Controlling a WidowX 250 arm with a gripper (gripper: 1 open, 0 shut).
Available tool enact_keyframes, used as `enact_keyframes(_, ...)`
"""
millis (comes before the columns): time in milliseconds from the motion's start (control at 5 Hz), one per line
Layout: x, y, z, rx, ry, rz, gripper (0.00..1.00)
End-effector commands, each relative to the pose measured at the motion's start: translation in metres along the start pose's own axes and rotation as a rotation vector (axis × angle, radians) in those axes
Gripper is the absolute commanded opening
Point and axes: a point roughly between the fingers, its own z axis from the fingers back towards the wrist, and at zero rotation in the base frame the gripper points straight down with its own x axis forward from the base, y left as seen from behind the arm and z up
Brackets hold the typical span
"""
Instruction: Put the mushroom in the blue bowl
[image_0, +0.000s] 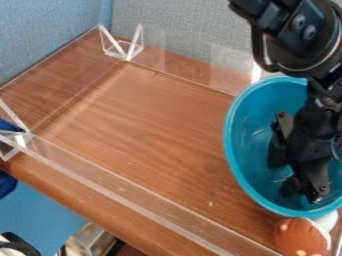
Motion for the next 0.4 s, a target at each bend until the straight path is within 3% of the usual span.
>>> enact_keyframes(0, 0.0057, -0.0060, 0.0023, -0.001, -0.019, -0.009, 1.00)
enact_keyframes(200, 0.0064, -0.0093, 0.0017, -0.003, -0.018, -0.011, 1.00)
